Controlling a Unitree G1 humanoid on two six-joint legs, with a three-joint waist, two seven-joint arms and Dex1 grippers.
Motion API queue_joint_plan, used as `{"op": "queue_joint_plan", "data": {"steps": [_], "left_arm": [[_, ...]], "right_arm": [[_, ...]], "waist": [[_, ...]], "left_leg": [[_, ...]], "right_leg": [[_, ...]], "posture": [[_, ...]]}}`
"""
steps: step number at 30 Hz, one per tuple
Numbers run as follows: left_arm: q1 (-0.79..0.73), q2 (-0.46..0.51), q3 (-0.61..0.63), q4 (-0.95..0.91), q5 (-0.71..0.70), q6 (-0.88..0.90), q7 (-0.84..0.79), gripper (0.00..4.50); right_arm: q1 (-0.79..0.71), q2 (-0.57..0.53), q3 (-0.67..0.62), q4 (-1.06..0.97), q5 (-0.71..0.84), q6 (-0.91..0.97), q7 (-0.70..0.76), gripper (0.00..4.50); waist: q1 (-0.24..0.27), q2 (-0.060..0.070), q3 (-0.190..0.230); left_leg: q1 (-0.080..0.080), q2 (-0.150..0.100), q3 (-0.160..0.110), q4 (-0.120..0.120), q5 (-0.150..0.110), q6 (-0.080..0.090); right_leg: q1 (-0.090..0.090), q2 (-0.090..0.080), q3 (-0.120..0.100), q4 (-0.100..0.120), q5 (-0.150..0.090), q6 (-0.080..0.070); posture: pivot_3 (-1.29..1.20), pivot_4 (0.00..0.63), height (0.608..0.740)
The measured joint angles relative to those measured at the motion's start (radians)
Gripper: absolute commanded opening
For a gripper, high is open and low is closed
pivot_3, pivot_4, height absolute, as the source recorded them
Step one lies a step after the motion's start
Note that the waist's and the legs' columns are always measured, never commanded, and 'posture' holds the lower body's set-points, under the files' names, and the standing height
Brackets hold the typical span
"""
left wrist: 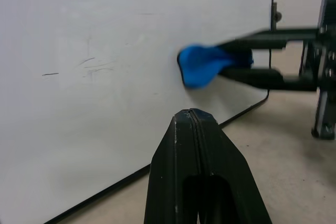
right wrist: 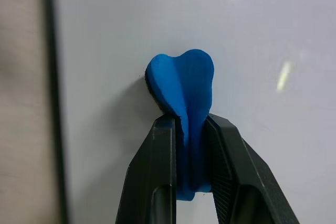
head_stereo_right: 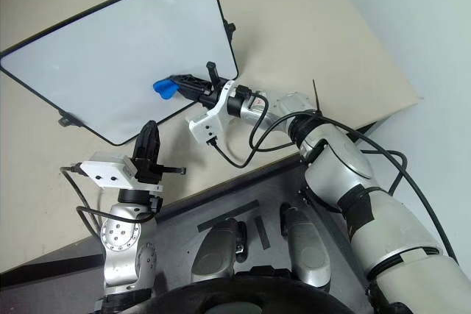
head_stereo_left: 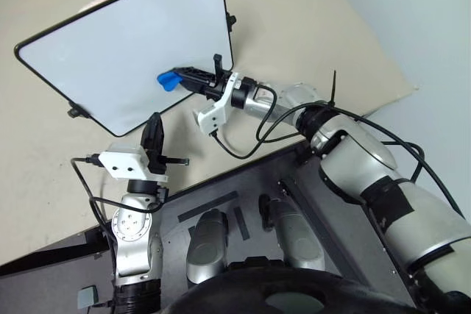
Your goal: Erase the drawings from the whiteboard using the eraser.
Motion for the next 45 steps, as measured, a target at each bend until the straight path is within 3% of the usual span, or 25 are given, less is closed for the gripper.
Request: {"op": "queue_joint_plan", "data": {"steps": [7,10,14,18,21,24,27,34,45], "left_arm": [[0.0,0.0,0.0,0.0,0.0,0.0,0.0,0.0],[0.0,0.0,0.0,0.0,0.0,0.0,0.0,0.0],[0.004,0.005,0.005,-0.001,-0.003,0.0,0.0,0.0],[0.015,0.009,0.001,-0.008,-0.005,0.001,-0.003,0.0],[0.019,0.017,0.006,-0.011,-0.008,0.004,-0.004,0.0],[0.016,0.024,0.007,-0.013,-0.013,0.008,-0.006,0.0],[0.012,0.034,0.008,-0.013,-0.026,0.015,-0.012,0.0],[0.006,0.057,0.019,-0.013,-0.034,0.03,-0.025,0.0],[-0.008,0.103,0.044,-0.018,-0.054,0.071,-0.051,0.0]], "right_arm": [[0.019,-0.004,-0.007,-0.009,0.018,-0.004,0.006,0.77],[0.068,-0.038,-0.043,-0.042,0.083,-0.045,0.1,0.77],[0.204,-0.129,-0.156,-0.135,0.332,-0.071,0.454,0.77],[0.389,-0.277,-0.234,-0.446,0.637,0.079,0.876,0.77],[0.508,-0.39,-0.278,-0.662,0.78,0.255,1.083,0.77],[0.583,-0.444,-0.314,-0.804,0.851,0.39,1.181,0.77],[0.617,-0.454,-0.331,-0.882,0.877,0.487,1.225,1.43],[0.632,-0.45,-0.366,-0.975,0.885,0.592,1.246,3.81],[0.724,-0.488,-0.558,-1.174,1.023,0.769,1.246,3.81]], "waist": [[0.0,0.0,0.0],[0.002,0.0,0.0],[0.016,-0.001,-0.001],[0.02,-0.001,-0.001],[0.02,-0.002,-0.001],[0.012,-0.001,-0.001],[0.007,-0.001,-0.001],[0.005,-0.001,-0.001],[0.011,-0.001,0.0]], "left_leg": [[0.0,0.0,0.0,0.0,0.0,0.001],[0.0,0.0,0.0,0.0,0.0,0.001],[-0.002,-0.001,0.001,0.0,-0.001,-0.001],[-0.002,-0.001,0.002,0.0,-0.003,0.0],[-0.001,-0.001,0.002,0.002,-0.003,-0.001],[0.001,-0.001,0.002,0.002,-0.003,-0.001],[0.006,-0.001,0.002,0.0,-0.003,-0.001],[0.017,-0.001,0.002,0.0,0.001,0.003],[0.016,-0.003,0.002,-0.001,0.002,0.002]], "right_leg": [[0.0,0.0,0.0,0.0,0.001,0.0],[0.0,0.0,0.0,-0.002,0.001,0.0],[0.002,0.0,0.0,-0.009,0.001,0.003],[0.005,0.0,-0.001,-0.014,0.0,0.005],[0.007,0.0,0.001,-0.017,-0.001,0.006],[0.008,0.001,0.003,-0.016,-0.001,0.006],[0.011,0.001,0.003,-0.015,-0.001,0.006],[0.022,0.001,0.004,-0.015,-0.001,0.014],[0.022,0.001,0.005,-0.016,0.0,0.014]], "posture": [[0.0,0.15,0.74],[0.0,0.15,0.74],[0.0,0.15,0.74],[0.0,0.15,0.74],[0.0,0.15,0.74],[0.0,0.15,0.74],[0.0,0.15,0.74],[0.0,0.15,0.74],[0.0,0.15,0.74]]}}
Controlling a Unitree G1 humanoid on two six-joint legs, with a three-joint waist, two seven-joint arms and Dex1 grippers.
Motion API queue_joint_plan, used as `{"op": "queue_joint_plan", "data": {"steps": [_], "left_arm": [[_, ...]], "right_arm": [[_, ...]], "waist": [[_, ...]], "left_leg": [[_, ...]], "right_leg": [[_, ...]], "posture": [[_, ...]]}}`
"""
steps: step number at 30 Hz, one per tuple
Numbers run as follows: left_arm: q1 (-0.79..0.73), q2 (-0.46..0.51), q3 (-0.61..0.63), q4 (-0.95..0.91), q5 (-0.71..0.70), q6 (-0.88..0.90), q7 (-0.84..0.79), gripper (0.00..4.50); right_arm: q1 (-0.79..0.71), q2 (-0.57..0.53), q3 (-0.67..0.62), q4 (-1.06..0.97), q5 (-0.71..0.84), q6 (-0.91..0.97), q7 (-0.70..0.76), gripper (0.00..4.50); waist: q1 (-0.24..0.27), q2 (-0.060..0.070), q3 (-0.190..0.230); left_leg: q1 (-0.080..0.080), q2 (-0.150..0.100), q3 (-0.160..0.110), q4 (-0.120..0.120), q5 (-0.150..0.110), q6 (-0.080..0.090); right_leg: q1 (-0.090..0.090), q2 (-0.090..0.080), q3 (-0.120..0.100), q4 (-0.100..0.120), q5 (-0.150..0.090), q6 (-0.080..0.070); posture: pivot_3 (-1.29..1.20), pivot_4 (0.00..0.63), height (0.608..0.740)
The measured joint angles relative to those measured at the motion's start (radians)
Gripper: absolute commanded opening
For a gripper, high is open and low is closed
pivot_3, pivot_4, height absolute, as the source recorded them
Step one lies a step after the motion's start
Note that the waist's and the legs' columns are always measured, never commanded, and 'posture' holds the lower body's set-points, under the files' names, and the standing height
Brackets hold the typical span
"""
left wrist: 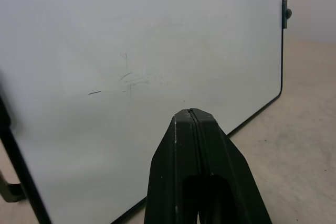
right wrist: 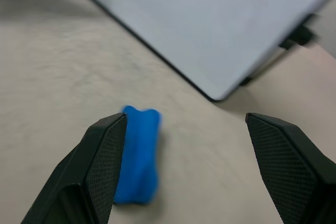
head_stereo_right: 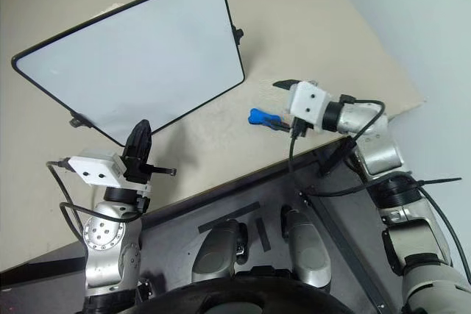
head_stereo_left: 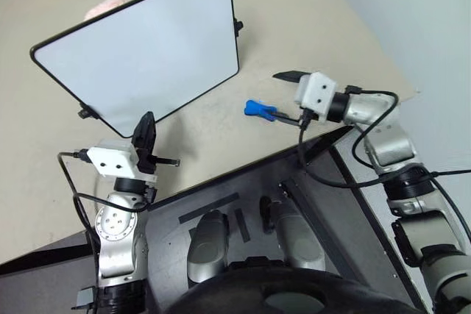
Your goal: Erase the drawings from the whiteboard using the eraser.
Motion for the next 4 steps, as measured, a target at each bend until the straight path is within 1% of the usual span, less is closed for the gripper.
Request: {"op": "queue_joint_plan", "data": {"steps": [4], "left_arm": [[-0.027,0.02,0.001,0.0,-0.017,0.019,-0.02,0.0]], "right_arm": [[0.041,-0.021,-0.055,-0.062,0.039,0.071,0.0,3.81]], "waist": [[-0.001,0.0,0.0]], "left_leg": [[0.0,-0.001,0.0,0.0,0.0,0.0]], "right_leg": [[0.0,0.0,0.0,0.0,0.0,-0.001]], "posture": [[0.0,0.15,0.74]]}}
